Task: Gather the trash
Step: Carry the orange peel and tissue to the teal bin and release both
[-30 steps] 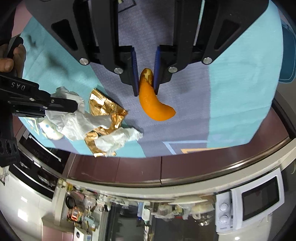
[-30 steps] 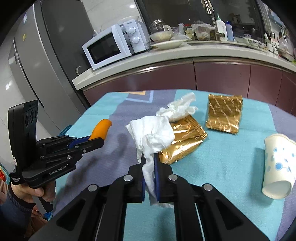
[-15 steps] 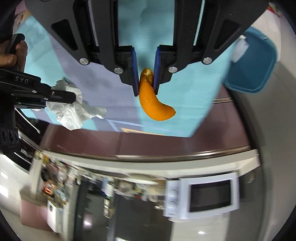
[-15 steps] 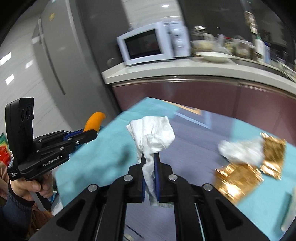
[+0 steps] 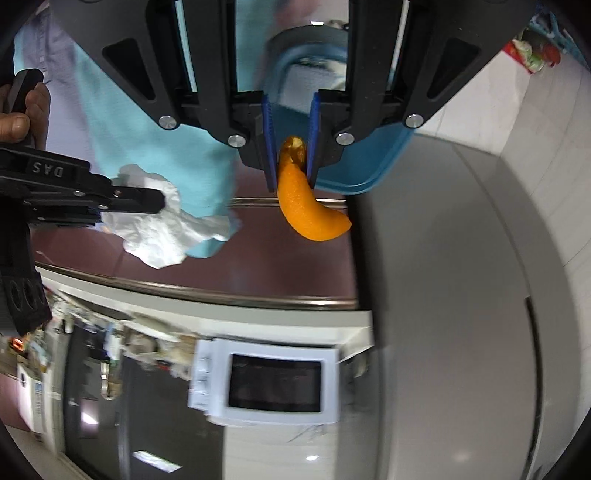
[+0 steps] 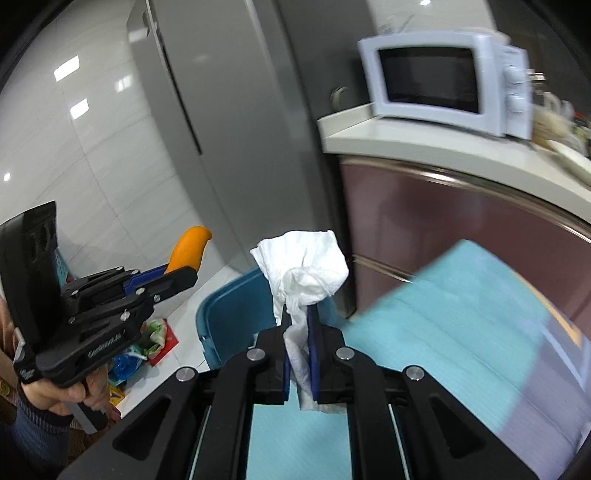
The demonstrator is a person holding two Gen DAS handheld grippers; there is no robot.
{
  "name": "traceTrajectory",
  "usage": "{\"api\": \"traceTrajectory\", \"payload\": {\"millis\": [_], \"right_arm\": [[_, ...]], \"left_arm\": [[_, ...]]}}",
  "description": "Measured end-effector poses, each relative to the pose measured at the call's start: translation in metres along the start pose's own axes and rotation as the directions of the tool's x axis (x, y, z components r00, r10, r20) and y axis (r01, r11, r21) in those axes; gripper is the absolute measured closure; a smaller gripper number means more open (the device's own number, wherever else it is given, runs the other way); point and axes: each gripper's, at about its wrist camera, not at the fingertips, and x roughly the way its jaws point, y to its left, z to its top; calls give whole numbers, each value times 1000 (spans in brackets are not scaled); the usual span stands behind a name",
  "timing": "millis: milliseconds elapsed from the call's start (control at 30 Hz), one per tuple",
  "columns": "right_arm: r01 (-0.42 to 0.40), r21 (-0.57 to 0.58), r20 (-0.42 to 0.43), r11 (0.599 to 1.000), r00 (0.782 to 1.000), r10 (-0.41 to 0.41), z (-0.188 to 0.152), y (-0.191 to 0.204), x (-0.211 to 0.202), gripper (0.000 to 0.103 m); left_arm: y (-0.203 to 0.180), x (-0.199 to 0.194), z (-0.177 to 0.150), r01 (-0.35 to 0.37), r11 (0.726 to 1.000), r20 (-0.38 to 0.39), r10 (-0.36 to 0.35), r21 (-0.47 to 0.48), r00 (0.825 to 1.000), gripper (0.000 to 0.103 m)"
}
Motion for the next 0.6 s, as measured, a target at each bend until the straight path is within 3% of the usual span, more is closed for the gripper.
{"api": "traceTrajectory", "payload": {"millis": [233,433,467,500,533,600], "right_arm": [[-11,-35,-156,999,988,5,22,29,90,96],[24,-46,-303,999,952,-37,25,31,155,93],[40,-47,-319,998,946,-53,25,30,162,90],[52,-49,-328,997,942,-66,24,29,167,85],[58,-47,-335,997,940,-70,24,29,171,72],[62,-44,-337,997,939,-73,24,28,176,59]], "left_arm": [[49,36,-20,-18,999,-85,15,-42,996,88],[66,75,-37,11,998,-171,-22,-68,985,85],[68,77,-40,13,997,-175,-27,-78,984,80],[72,80,-42,16,995,-174,-33,-94,984,64],[73,82,-42,12,995,-170,-29,-100,985,53],[72,88,-41,3,994,-173,-22,-108,985,49]]}}
